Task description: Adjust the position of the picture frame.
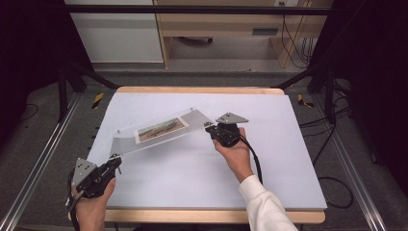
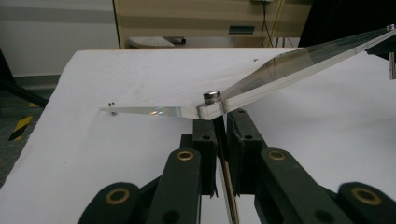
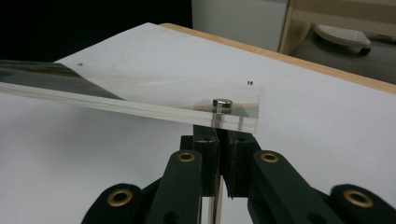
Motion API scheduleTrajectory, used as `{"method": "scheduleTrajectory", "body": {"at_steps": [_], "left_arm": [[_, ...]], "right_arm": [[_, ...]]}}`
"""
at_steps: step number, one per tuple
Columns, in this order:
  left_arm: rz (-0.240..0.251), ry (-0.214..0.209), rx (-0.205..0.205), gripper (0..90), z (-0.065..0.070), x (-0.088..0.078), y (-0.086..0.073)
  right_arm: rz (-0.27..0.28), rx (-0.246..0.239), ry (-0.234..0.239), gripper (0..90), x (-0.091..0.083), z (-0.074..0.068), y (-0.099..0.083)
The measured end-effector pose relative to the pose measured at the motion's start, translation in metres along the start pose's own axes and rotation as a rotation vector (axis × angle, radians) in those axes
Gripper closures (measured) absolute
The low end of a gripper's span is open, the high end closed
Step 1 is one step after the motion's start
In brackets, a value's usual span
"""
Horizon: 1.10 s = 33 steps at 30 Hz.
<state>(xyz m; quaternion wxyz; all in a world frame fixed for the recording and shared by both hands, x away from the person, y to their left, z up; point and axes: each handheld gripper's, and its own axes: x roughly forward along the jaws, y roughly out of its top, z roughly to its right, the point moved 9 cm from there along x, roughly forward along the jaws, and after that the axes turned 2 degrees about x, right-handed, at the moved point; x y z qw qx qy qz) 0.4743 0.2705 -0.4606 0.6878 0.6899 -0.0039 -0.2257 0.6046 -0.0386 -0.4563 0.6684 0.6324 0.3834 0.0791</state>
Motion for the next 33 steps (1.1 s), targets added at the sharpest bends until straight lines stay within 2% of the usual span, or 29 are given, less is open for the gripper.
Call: {"method": "scheduleTrajectory", "body": {"at_steps": [7,8,10,13,14,15,16,17,24,25,33], "left_arm": [[0.025,-0.048,0.026,81.5,0.02,0.017,0.017],[0.029,-0.055,0.029,81.5,0.023,0.018,0.018],[0.032,-0.072,0.04,81.5,0.03,0.024,0.023],[0.038,-0.103,0.053,81.4,0.043,0.035,0.029],[0.038,-0.103,0.053,81.4,0.043,0.035,0.029],[0.04,-0.12,0.061,81.4,0.05,0.04,0.031],[0.04,-0.12,0.061,81.4,0.05,0.04,0.031],[0.039,-0.136,0.071,81.4,0.057,0.045,0.033],[0.028,-0.172,0.08,81.4,0.074,0.058,0.034],[0.029,-0.182,0.086,81.3,0.079,0.062,0.034],[0.023,-0.221,0.108,81.3,0.095,0.071,0.034]], "right_arm": [[0.022,0.009,-0.042,85.3,-0.023,0.016,0.006],[0.028,0.011,-0.058,85.3,-0.033,0.023,0.007],[0.031,0.016,-0.066,85.3,-0.037,0.026,0.007],[0.042,0.027,-0.105,85.2,-0.057,0.038,0.005],[0.044,0.032,-0.113,85.2,-0.062,0.04,0.003],[0.048,0.035,-0.121,85.2,-0.066,0.043,0.002],[0.048,0.035,-0.121,85.2,-0.066,0.043,0.002],[0.051,0.045,-0.139,85.2,-0.076,0.049,-0.001],[0.054,0.061,-0.177,85.0,-0.095,0.063,-0.012],[0.056,0.075,-0.188,85.0,-0.102,0.067,-0.016],[0.058,0.102,-0.227,84.8,-0.119,0.076,-0.031]]}}
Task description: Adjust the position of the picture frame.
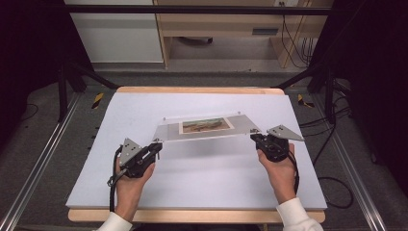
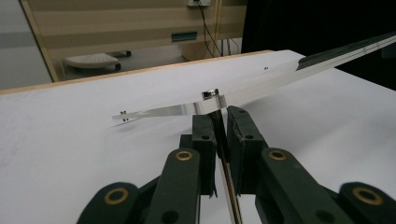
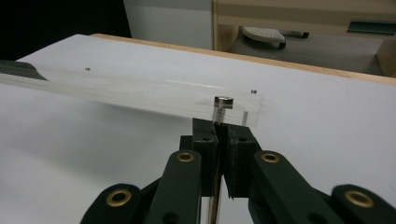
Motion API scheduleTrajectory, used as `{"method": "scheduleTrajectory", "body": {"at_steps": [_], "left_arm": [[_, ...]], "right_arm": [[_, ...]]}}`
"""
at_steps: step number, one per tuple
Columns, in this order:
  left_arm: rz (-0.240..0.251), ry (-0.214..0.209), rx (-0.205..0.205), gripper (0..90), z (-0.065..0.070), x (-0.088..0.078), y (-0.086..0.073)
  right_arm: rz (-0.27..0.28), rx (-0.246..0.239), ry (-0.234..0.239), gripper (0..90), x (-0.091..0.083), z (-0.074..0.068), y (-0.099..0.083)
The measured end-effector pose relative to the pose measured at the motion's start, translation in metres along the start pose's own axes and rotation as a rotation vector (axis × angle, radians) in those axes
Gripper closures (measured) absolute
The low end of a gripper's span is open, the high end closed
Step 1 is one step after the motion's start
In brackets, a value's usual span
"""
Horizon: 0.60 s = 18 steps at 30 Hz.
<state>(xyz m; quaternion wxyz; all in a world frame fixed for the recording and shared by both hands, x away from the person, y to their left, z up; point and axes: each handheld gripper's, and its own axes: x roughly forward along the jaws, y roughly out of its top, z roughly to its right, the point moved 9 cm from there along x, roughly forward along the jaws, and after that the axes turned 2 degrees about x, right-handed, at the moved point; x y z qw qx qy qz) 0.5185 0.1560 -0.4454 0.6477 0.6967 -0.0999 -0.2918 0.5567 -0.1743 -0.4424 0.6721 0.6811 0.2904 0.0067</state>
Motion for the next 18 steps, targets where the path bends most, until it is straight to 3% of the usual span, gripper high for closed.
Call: {"method": "scheduleTrajectory", "body": {"at_steps": [18], "left_arm": [[0.0,-0.052,0.029,81.3,0.022,0.021,0.003]], "right_arm": [[0.014,0.031,-0.082,84.1,-0.03,0.019,-0.022]]}}
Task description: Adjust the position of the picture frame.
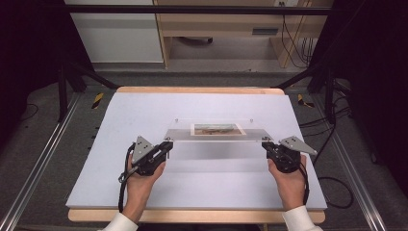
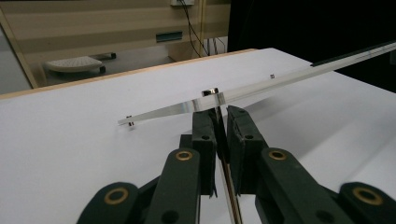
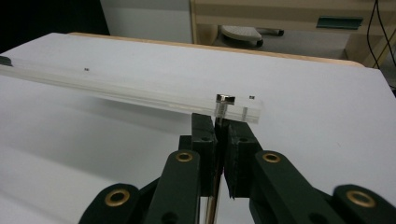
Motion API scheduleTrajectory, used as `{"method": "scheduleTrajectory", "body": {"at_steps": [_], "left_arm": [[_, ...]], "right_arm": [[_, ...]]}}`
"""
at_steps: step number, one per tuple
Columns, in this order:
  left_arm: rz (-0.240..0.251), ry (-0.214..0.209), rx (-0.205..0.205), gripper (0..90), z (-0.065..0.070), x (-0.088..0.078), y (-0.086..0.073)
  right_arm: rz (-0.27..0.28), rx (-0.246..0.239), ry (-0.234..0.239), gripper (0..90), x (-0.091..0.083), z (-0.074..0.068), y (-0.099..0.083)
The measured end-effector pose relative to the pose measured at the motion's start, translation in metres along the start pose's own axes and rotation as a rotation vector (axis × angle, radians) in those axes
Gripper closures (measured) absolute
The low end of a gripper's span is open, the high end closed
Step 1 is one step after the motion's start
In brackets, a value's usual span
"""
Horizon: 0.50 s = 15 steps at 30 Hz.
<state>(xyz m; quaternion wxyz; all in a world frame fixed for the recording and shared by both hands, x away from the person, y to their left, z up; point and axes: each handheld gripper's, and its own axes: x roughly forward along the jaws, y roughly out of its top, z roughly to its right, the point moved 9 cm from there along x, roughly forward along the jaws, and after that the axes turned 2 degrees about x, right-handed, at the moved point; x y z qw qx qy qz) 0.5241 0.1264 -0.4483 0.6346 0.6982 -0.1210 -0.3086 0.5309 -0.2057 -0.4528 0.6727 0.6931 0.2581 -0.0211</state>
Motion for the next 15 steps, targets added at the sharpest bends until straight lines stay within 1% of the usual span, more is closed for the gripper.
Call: {"method": "scheduleTrajectory", "body": {"at_steps": [3,6,9,12,15], "left_arm": [[-0.001,0.001,0.004,81.3,0.001,0.001,0.0],[-0.003,0.005,0.007,81.4,0.0,0.0,-0.001],[-0.005,0.014,0.001,81.6,-0.003,-0.001,-0.002],[-0.011,0.021,-0.008,82.0,-0.007,-0.004,-0.006],[-0.013,0.029,-0.014,82.2,-0.01,-0.007,-0.009]], "right_arm": [[0.008,-0.001,-0.007,84.1,-0.003,0.002,-0.002],[0.007,0.007,-0.007,84.1,-0.004,0.0,-0.003],[0.009,0.005,0.001,83.9,-0.006,-0.004,-0.005],[0.006,-0.008,0.009,83.4,-0.007,-0.011,-0.01],[0.003,-0.017,0.015,83.3,-0.006,-0.015,-0.012]]}}
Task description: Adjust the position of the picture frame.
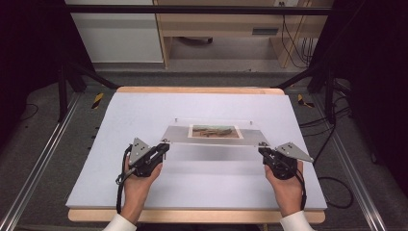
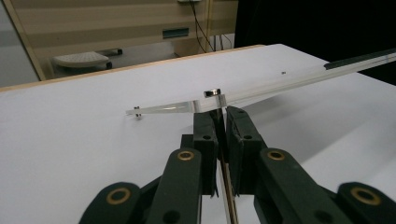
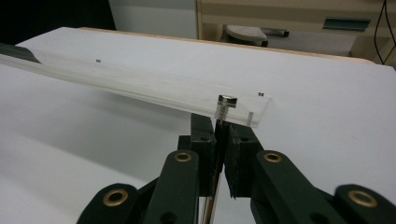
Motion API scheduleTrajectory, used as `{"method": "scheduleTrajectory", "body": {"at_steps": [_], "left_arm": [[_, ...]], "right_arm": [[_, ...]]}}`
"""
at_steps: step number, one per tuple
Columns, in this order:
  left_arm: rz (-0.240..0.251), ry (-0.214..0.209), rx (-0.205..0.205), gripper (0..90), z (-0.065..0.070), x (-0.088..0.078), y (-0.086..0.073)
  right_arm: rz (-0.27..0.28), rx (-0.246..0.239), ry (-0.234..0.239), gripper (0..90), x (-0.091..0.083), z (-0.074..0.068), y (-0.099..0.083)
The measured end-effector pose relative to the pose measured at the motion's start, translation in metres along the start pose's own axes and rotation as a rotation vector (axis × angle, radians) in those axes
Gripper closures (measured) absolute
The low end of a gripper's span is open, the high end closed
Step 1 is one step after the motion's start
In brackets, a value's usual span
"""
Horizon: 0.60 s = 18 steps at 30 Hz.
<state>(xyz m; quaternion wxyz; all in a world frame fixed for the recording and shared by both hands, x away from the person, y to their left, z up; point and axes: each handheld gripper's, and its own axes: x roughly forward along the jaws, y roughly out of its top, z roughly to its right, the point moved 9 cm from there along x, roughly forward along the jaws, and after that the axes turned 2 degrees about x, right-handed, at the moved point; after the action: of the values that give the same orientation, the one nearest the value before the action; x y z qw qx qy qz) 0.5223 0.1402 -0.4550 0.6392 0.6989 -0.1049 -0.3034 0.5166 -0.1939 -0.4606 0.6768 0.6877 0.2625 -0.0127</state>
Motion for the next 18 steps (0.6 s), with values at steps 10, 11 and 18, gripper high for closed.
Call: {"method": "scheduleTrajectory", "body": {"at_steps": [10,11,18], "left_arm": [[-0.01,0.038,-0.012,82.6,-0.015,-0.014,-0.008],[-0.019,0.041,-0.011,82.6,-0.016,-0.016,-0.011],[-0.074,0.035,-0.019,83.0,-0.014,-0.019,-0.027]], "right_arm": [[-0.011,-0.026,0.04,82.9,0.009,-0.02,-0.001],[-0.011,-0.029,0.042,82.9,0.01,-0.022,-0.002],[-0.049,-0.012,0.045,83.7,0.011,-0.027,-0.014]]}}
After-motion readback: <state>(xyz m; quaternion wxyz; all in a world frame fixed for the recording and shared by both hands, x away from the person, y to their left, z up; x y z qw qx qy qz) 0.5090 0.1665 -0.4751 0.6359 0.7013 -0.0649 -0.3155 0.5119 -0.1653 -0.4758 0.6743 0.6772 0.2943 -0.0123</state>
